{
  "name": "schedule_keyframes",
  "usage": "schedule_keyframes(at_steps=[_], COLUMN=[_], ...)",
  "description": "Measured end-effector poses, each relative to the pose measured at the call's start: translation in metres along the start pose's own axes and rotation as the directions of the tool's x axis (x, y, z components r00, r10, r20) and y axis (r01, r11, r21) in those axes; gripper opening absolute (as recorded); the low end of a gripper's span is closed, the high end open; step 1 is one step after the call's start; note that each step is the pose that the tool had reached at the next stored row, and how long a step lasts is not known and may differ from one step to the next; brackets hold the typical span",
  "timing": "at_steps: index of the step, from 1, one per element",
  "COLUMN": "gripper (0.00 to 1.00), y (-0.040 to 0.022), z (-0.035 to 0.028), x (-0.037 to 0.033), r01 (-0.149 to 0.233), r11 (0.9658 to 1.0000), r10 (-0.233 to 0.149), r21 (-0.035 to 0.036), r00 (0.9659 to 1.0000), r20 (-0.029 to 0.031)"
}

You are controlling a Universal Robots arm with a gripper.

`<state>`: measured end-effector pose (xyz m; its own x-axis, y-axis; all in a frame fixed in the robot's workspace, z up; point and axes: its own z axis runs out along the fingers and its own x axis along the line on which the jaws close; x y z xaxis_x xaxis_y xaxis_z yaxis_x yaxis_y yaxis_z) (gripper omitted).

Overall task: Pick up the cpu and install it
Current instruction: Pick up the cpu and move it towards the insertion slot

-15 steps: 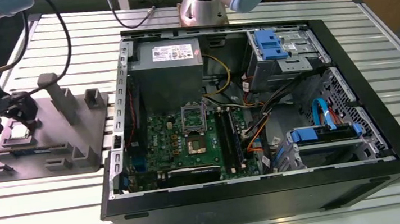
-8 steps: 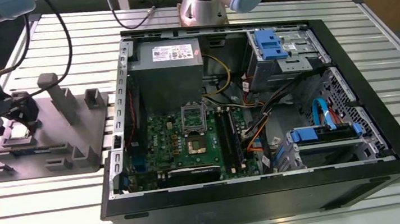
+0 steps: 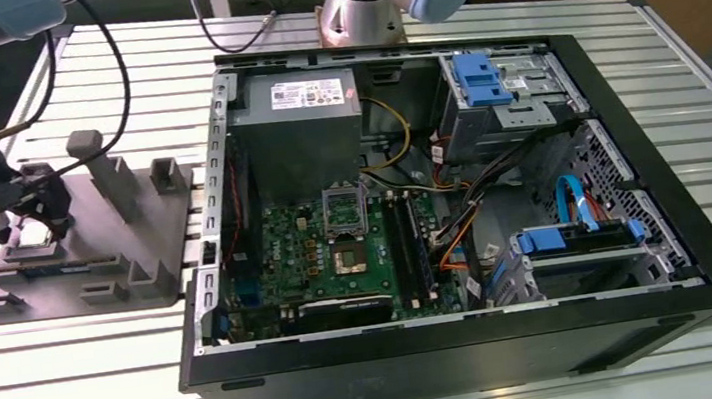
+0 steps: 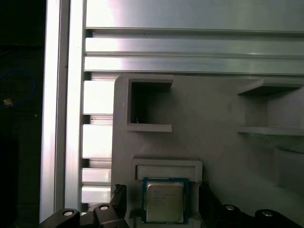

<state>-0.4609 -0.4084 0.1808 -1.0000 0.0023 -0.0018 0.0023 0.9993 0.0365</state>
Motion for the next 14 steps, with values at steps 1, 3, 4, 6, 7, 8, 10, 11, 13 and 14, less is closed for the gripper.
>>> schedule_keyframes(at_steps=[1, 3, 4, 6, 7, 8, 10, 11, 13, 14], gripper=[0.71, 0.71, 0.71, 0.71, 0.71, 0.71, 0.71, 0.71, 0.69, 0.69], y=[0.0000, 0.0000, 0.0000, 0.0000, 0.0000, 0.0000, 0.0000, 0.0000, 0.0000, 0.0000], z=[0.0000, 0.0002, 0.0002, 0.0002, 0.0002, 0.0002, 0.0002, 0.0002, 0.0002, 0.0002], x=[0.0000, 0.0000, 0.0000, 0.0000, 0.0000, 0.0000, 0.0000, 0.0000, 0.0000, 0.0000], r01=[0.000, 0.000, 0.000, 0.000, 0.000, 0.000, 0.000, 0.000, 0.000, 0.000], r11=[1.0000, 1.0000, 1.0000, 1.0000, 1.0000, 1.0000, 1.0000, 1.0000, 1.0000, 1.0000], r10=[0.000, 0.000, 0.000, 0.000, 0.000, 0.000, 0.000, 0.000, 0.000, 0.000], r21=[0.0000, -0.0002, -0.0001, -0.0001, -0.0001, -0.0001, -0.0001, -0.0001, -0.0001, -0.0001], r00=[1.0000, 1.0000, 1.0000, 1.0000, 1.0000, 1.0000, 1.0000, 1.0000, 1.0000, 1.0000], r20=[0.0000, 0.0002, 0.0002, 0.0002, 0.0002, 0.0001, 0.0002, 0.0002, 0.0002, 0.0002])
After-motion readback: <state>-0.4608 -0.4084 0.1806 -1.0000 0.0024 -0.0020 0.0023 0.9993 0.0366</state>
